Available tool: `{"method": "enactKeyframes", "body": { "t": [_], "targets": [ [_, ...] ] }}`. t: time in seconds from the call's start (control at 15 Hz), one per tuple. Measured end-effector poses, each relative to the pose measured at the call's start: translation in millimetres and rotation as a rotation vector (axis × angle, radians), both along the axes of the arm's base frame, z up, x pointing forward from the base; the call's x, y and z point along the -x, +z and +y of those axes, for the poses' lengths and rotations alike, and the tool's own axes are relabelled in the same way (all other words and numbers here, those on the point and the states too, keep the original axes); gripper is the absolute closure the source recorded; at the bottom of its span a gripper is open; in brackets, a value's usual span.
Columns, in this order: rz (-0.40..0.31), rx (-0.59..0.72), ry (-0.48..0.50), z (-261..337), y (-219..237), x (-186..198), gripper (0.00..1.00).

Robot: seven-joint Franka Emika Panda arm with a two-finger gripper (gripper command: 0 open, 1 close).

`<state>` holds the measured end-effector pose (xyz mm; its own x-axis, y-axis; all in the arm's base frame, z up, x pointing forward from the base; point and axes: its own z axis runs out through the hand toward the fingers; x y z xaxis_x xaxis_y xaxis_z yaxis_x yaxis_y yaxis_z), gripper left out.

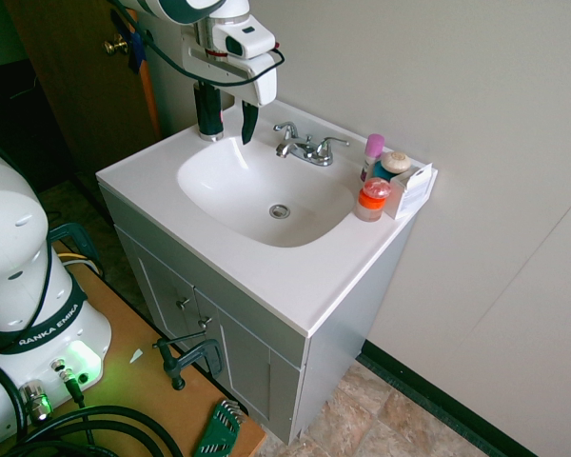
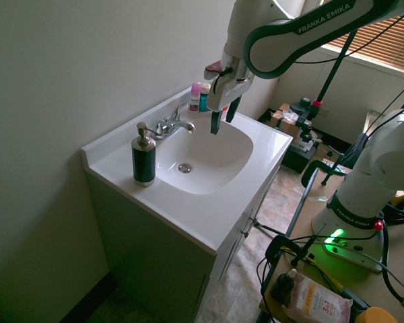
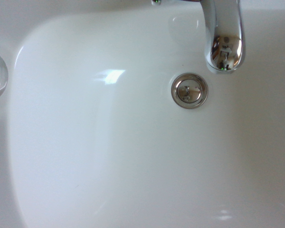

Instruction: Turn off the hot water

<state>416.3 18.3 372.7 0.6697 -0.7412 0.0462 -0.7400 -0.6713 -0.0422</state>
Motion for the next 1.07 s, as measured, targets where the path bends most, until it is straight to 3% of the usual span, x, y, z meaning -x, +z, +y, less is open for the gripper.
{"method": "enactKeyframes", "body": {
  "t": [0.2,0.33,0.73,1.07],
  "targets": [
    [-0.010,0.030,0.002,-2.9,0.7,-1.9,0.00],
    [-0.054,0.122,-0.008,-10.0,-2.2,-11.6,0.00],
    [-0.174,0.297,-0.003,7.9,-20.6,-73.9,0.00],
    [-0.200,0.356,0.029,23.4,-56.5,-111.7,0.00]
  ]
}}
